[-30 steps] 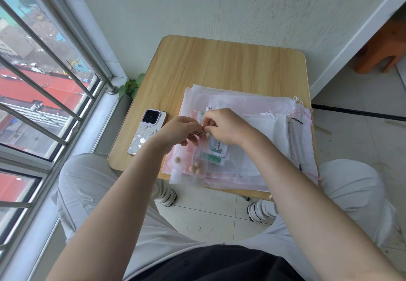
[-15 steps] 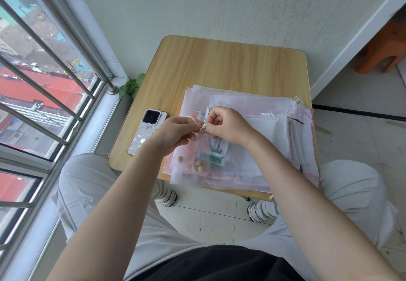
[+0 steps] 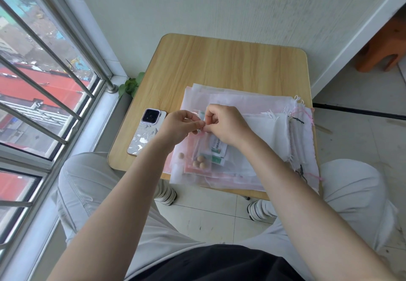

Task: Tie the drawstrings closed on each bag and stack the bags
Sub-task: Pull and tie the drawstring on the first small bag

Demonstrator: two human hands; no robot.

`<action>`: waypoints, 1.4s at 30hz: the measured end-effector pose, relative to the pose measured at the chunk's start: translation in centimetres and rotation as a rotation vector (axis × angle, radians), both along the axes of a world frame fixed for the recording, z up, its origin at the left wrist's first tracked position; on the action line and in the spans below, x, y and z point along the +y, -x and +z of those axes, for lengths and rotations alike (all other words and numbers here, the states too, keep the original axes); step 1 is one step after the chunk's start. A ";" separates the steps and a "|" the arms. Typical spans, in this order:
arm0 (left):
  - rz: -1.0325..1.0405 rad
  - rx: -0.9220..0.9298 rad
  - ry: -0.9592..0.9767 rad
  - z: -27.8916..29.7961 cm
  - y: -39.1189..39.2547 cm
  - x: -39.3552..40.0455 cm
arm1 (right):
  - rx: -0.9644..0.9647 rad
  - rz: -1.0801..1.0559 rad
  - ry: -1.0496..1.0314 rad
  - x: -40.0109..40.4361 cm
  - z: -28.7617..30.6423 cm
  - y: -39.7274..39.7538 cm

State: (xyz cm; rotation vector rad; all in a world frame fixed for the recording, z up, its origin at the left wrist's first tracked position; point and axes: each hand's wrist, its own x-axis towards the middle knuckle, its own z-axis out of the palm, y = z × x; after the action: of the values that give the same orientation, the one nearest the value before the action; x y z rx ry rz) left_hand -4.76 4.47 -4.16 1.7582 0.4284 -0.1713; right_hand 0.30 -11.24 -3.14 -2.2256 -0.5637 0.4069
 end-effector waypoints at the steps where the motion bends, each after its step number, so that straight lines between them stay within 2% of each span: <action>1: -0.008 0.003 -0.015 0.1 0.0 0.0 | -0.023 0.012 0.021 0.1 0.1 0.1; 7: -0.009 0.020 -0.011 0.6 0.0 -0.1 | -0.045 0.027 0.042 0.2 0.4 0.3; 13: 0.021 0.099 0.182 1.0 0.1 -0.3 | -0.044 0.064 0.074 0.0 0.5 0.4; 17: 0.011 0.106 0.214 0.7 0.2 0.3 | -0.061 0.067 0.064 -0.2 0.4 0.1; 20: -0.014 0.108 0.135 0.8 0.3 0.5 | -0.082 0.043 0.046 -0.1 0.3 0.3; 25: -0.091 0.120 -0.138 1.2 0.3 0.5 | -0.103 0.016 0.031 -0.1 0.3 0.5; 29: -0.132 0.127 -0.242 1.6 0.1 0.1 | -0.116 0.016 0.040 -0.1 0.4 0.6; 42: -0.102 0.149 -0.304 1.8 0.0 -0.5 | -0.277 0.153 0.261 0.1 1.1 0.9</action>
State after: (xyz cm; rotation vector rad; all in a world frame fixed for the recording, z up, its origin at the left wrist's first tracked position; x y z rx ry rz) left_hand -4.72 4.01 -2.34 2.0755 0.4927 -0.3255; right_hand -0.57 -11.15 -2.07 -2.5190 -0.8741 0.2623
